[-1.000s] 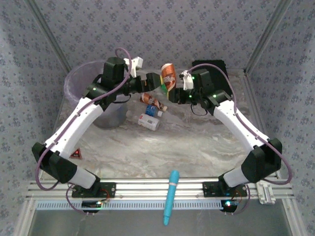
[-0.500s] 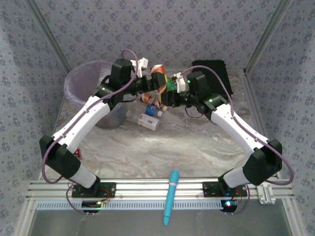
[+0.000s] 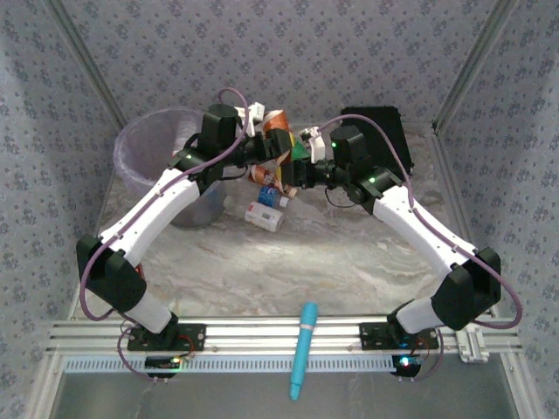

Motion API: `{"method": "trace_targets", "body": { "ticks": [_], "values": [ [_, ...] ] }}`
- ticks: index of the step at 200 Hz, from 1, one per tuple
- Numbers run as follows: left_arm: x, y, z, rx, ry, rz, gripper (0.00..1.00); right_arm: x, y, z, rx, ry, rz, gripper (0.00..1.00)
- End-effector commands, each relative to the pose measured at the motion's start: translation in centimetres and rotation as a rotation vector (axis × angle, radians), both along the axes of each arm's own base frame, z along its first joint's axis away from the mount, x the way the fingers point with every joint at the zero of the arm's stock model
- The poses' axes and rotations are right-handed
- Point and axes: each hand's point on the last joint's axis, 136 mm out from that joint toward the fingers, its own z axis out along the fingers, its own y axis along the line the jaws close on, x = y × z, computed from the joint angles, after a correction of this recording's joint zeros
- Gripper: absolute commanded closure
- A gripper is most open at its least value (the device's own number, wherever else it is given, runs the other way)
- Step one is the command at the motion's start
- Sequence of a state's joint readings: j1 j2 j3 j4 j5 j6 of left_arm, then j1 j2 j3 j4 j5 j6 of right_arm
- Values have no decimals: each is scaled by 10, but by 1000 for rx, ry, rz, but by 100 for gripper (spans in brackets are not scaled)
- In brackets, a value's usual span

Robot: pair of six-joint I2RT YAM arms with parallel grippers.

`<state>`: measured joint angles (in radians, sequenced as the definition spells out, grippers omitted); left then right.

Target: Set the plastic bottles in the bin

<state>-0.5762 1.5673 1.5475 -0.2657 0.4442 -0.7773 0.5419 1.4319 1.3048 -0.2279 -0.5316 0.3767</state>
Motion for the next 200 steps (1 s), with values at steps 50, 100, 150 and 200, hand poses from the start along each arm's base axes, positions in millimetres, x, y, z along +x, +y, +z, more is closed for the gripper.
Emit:
{"method": "trace_targets", "body": {
  "ticks": [50,100,150,200],
  "values": [
    [13,19,35,47,-92,0,46,-10,-8,30,-16,-68,-1,5],
    [33,104,71,196,-152,111,48,-8,-45,30,-86,-100,-107,2],
    [33,204,57,424,-94,226,53,1,-73,0,-116,-33,-185,4],
    [40,231,9,667,-3,234,60,1,-87,-20,-163,15,-207,5]
  ]
}}
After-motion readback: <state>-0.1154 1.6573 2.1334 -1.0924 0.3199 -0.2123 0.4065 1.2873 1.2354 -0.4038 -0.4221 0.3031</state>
